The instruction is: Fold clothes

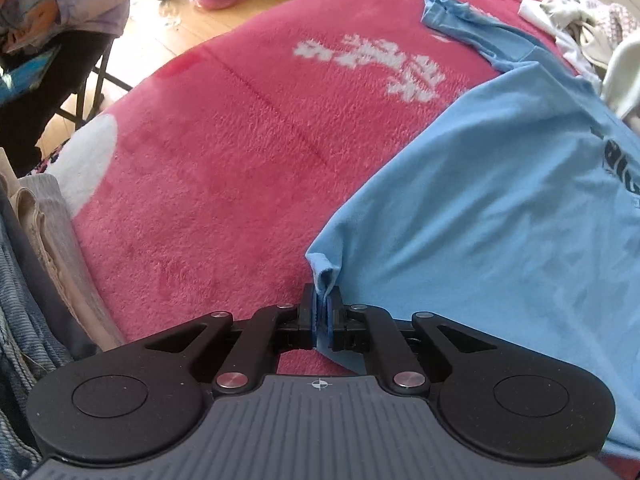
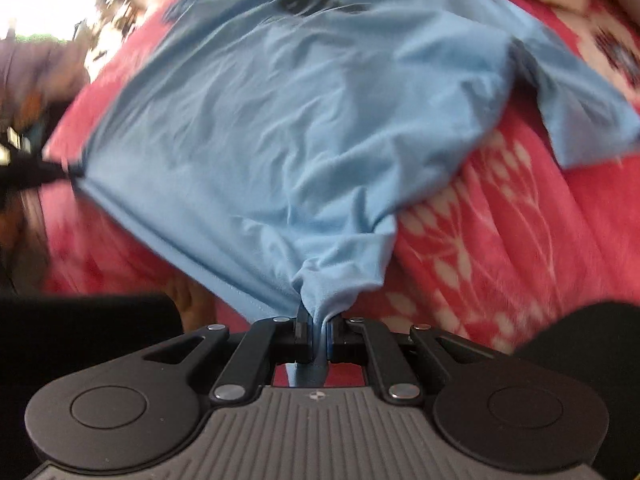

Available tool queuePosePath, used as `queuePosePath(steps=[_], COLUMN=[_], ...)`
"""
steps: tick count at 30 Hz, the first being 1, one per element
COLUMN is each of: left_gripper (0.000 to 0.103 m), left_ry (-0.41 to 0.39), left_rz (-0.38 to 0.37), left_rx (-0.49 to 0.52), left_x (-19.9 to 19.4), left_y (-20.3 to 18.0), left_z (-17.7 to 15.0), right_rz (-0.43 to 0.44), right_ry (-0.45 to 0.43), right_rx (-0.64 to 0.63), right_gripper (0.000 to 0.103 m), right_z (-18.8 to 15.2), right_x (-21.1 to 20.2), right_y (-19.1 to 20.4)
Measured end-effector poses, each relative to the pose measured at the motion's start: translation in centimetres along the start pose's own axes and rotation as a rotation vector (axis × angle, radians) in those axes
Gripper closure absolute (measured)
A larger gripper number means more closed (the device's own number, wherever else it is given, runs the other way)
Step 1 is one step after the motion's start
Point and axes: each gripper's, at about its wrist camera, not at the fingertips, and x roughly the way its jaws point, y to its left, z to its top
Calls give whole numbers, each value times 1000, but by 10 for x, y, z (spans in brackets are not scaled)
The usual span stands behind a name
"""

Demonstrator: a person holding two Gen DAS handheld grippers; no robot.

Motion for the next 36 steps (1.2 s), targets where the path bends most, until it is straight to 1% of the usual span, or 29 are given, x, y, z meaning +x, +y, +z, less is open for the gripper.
queuePosePath(steps=[3, 5, 7, 10, 11, 12, 13, 15, 18, 24, 27, 29, 32, 34, 36], left_gripper=[97, 96, 94, 92, 89, 83, 81, 72, 63, 53, 52, 52, 52, 52, 52], left_ry=[-2, -3, -5, -6, -7, -8, -9, -15, -7, 33, 60, 75, 66, 52, 32], left_rz=[11, 19, 25, 26, 29, 35, 44, 61, 68, 55, 58, 55, 61, 67, 70], left_rx=[22, 37, 51, 63, 69, 75, 83, 95, 103, 87, 90, 101, 114, 120, 128], left_x=[0, 0, -1, -1, -2, -2, -4, -6, -10, -17, -19, -21, -25, -29, -35], left_y=[-2, -3, -4, -4, -4, -4, -5, -6, -7, -6, -6, -5, -4, -3, -1], left_z=[-2, -4, -6, -6, -6, -5, -5, -4, -3, -1, 3, 7, 11, 13, 14], right_rz=[-38, -88, -105, -119, -120, -121, -121, -119, -107, -41, -24, -1, 31, 55, 76], right_ry=[48, 65, 56, 22, 1, -20, -41, -86, -148, -229, -241, -235, -186, -110, -40], right_rx=[-67, -118, -141, -122, -116, -109, -102, -99, -107, -152, -175, -186, -166, -113, -18], right_gripper=[92, 74, 69, 64, 61, 60, 59, 59, 59, 59, 59, 59, 60, 63, 65], right_z=[2, 3, -3, -8, -11, -13, -15, -15, -10, 14, 30, 39, 44, 43, 37], right_x=[12, 22, 19, 5, -4, -12, -21, -33, -45, -48, -37, -25, 0, 23, 40], right_y=[8, 21, 24, 20, 18, 16, 14, 15, 17, 21, 22, 22, 24, 18, 4])
